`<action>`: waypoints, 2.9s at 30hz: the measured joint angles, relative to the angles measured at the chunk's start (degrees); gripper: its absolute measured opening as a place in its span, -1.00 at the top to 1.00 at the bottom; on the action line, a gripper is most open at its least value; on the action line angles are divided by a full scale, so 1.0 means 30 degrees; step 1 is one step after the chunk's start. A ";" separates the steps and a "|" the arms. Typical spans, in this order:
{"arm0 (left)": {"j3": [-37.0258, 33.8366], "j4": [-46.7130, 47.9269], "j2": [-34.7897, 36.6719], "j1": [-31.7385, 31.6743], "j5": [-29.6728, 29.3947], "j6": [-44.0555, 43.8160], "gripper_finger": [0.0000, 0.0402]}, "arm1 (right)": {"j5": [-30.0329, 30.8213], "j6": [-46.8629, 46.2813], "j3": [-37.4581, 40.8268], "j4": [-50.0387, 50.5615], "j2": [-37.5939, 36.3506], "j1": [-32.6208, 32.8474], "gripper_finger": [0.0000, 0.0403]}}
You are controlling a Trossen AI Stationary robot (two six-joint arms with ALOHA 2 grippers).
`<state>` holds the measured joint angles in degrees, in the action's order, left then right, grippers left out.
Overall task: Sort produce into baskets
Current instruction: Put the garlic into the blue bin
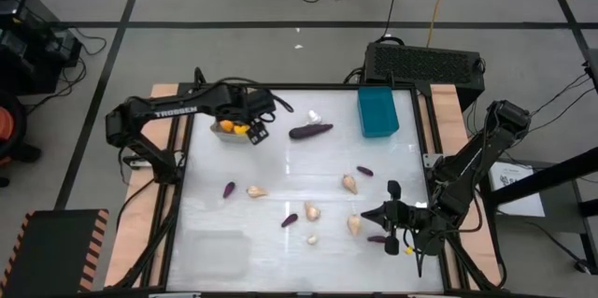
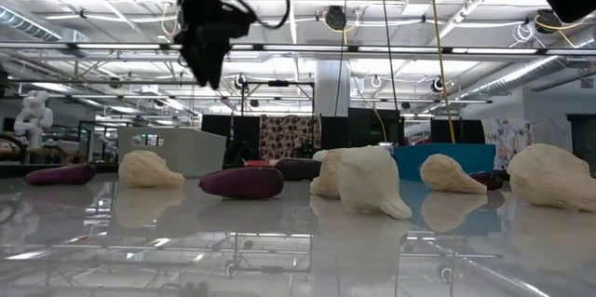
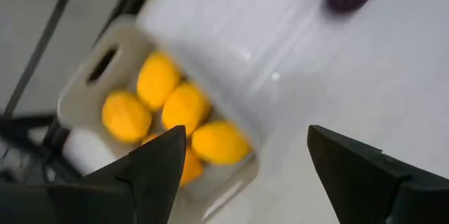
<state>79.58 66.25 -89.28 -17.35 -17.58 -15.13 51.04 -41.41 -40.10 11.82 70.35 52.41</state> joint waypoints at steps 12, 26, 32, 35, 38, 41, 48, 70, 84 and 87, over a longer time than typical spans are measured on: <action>0.0170 -0.6900 0.0031 0.1797 0.3592 0.4846 -0.51 | -0.1149 -0.0383 0.0000 -0.0049 -0.0015 -0.1078 1.00; -0.1428 -0.6487 0.1816 0.3434 0.4929 0.5326 -0.51 | -0.1663 -0.0299 0.0000 -0.4591 0.2884 -0.3634 1.00; -0.5826 -0.7606 0.5144 0.3717 0.4922 0.4748 -0.51 | -0.1718 -0.0250 0.0024 -0.8079 0.5005 -0.4692 1.00; -0.8195 -0.9839 0.7722 0.3704 0.4915 0.4691 -0.51 | -0.3104 -0.0306 -0.0001 -0.9644 0.5649 -0.5502 1.00; -1.0887 -1.3098 1.0800 0.3710 0.5087 0.4603 -0.51 | -0.5352 -0.0473 -0.0017 -1.1129 0.6281 -0.6634 1.00; -1.3582 -1.7255 1.3626 0.3710 0.5731 0.4057 -0.51 | -0.6907 -0.0641 -0.0268 -1.1614 0.6678 -0.7751 1.00; -1.9138 -2.7194 1.7007 0.4600 0.7652 0.2680 -0.51 | -0.9037 -0.0429 -0.3097 -0.6798 0.6878 -1.0083 1.00; -2.1884 -3.1447 1.6788 0.6126 0.7662 0.4370 -0.51 | -1.2878 -0.4575 -0.8721 0.4577 0.8090 -1.3271 0.39; -2.1869 -2.9900 1.6512 0.6056 0.4653 0.4654 -0.51 | -1.4134 -0.2988 -1.3723 0.6286 1.2279 -1.2875 0.29; -2.1869 -2.9847 1.6512 0.6042 0.4678 0.4651 -0.51 | -1.3512 -0.2885 -1.5721 0.8565 1.3776 -1.2804 0.29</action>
<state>13.98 -23.29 -39.75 0.78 -3.54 -1.18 10.50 -50.06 -87.26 37.52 111.67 14.00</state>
